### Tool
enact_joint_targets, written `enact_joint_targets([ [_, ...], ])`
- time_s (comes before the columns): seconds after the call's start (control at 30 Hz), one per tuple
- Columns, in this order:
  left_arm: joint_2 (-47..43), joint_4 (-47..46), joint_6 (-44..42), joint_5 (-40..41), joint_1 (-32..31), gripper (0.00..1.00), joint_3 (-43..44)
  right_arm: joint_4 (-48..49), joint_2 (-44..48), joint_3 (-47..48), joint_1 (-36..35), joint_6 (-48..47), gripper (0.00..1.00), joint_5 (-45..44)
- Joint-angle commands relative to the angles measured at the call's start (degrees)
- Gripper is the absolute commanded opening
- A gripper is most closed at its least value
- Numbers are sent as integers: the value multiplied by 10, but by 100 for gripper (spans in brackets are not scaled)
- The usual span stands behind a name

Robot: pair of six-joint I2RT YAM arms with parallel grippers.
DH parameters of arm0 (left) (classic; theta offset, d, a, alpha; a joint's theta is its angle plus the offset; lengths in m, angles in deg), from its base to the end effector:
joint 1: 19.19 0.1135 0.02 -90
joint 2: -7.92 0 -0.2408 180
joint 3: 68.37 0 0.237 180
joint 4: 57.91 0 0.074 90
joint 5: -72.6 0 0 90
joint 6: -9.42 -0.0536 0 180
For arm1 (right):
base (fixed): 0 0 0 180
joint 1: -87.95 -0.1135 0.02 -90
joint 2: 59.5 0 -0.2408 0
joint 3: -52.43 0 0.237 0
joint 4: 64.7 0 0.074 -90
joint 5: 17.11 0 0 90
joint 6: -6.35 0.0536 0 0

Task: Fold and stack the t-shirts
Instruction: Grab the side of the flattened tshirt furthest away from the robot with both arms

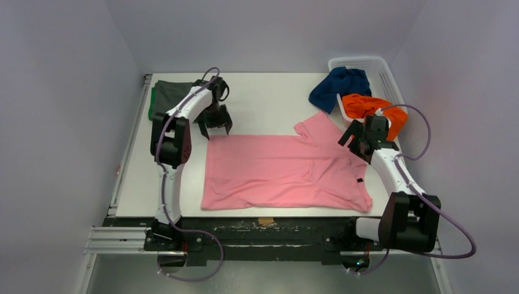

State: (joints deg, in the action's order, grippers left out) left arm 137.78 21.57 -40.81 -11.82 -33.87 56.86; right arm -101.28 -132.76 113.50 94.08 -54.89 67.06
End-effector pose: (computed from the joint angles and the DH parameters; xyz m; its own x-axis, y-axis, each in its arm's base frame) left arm 0.4111 -0.1023 0.1525 -0.8948 -0.4238 -0.1407 -0.4291 0.9032 0.0087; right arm 0.2641 -0.0338 0.1983 -0.5724 0.5429 -0.6145 0.5113 0.8222 0.2501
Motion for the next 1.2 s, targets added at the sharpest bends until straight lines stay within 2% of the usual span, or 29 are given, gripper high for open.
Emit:
enact_joint_targets([
  [0.0, -4, 17, -16, 16, 2, 73, 12, 22, 19, -10, 3, -13, 87, 23],
  [0.07, 0, 33, -30, 53, 1, 72, 34, 23, 20, -9, 3, -13, 87, 28],
  [0.13, -1, 53, -45, 128, 2, 72, 49, 26, 21, -11, 3, -14, 87, 32],
  [0.2, -5, 46, -58, 145, 7, 72, 36, 30, 21, -14, 3, -13, 87, 33],
  [0.3, -8, 15, -83, 112, 17, 71, 14, 29, 21, -13, 3, -14, 87, 29],
  [0.4, -5, -5, -153, 76, 17, 67, 14, 29, 24, -13, 3, -16, 87, 21],
  [0.5, 0, -2, -238, 32, 17, 70, 18, 36, 26, -17, 3, -18, 87, 18],
  [0.63, -3, -3, -276, -8, 17, 71, 16, 37, 19, -15, 3, -19, 86, 22],
  [0.83, -9, -12, -238, -28, 18, 68, 9, 53, 23, -20, 3, -28, 86, 36],
  [0.97, -37, -53, -205, -29, 19, 68, -31, 73, 8, -13, -5, -49, 85, 56],
  [1.17, -40, -71, -139, -39, 30, 68, -31, 72, -57, 58, -44, -68, 84, 53],
])
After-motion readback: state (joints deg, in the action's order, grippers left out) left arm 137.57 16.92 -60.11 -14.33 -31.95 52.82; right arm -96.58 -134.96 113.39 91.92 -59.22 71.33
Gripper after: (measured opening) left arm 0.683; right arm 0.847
